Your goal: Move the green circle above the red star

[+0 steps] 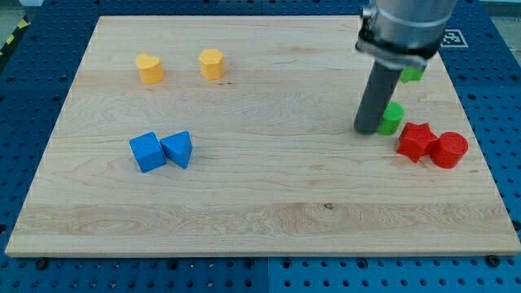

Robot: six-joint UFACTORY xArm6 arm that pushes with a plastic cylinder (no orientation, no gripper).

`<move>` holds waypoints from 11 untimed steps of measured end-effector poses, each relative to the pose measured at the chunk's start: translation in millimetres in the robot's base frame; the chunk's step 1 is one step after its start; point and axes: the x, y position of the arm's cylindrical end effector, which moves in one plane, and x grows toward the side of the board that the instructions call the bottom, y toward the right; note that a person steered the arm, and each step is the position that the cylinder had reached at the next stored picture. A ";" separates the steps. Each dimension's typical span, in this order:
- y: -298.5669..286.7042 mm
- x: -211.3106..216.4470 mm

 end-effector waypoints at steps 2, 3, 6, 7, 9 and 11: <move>-5.4 -58.8; -39.8 -11.2; 16.4 5.1; 27.7 -12.2; 27.7 -13.5; 27.6 -35.0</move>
